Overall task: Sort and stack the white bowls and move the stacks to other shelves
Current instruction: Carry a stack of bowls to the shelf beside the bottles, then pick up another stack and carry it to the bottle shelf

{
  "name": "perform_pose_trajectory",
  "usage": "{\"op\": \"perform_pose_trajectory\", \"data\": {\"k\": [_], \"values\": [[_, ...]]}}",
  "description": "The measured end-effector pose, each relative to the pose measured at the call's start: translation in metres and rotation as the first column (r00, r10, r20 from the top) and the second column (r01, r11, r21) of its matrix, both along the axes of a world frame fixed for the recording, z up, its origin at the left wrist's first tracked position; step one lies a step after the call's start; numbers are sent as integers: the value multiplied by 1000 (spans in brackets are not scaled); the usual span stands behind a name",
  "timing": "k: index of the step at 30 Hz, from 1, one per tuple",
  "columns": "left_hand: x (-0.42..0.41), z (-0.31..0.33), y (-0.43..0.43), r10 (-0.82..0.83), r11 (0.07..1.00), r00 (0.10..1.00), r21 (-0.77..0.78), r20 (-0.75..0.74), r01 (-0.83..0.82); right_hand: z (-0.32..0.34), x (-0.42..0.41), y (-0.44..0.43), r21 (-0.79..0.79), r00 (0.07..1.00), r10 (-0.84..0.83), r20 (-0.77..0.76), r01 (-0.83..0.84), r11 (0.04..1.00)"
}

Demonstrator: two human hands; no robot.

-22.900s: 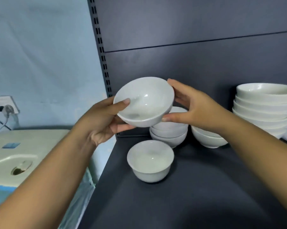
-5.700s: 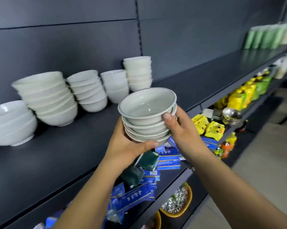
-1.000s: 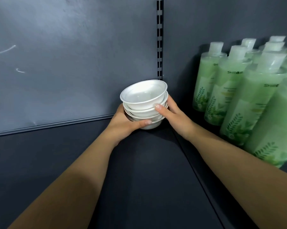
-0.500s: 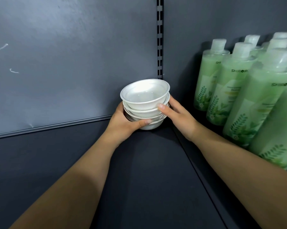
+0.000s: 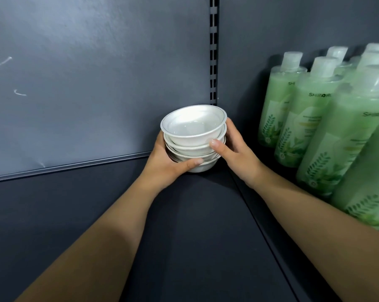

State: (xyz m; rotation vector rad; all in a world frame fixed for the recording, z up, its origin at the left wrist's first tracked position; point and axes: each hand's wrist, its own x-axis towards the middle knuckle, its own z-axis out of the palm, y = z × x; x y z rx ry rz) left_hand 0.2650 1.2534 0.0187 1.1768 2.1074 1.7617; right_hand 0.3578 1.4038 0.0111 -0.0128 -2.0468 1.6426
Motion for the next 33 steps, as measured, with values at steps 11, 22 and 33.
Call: {"op": "perform_pose_trajectory", "data": {"k": [11,22,33], "values": [[20,2,-2,164,977,986,-136,8,-162,3,4,-5,88,939,-342,-21,342,935],[160,29,-140,583,800,809,-122,-73,-587,35,98,-88,426,977,-189,103,128,896],[351,0,-434,933,233,265,-149,-243,-961,5,194,-361,614,917,383,112,-366,699]]}}
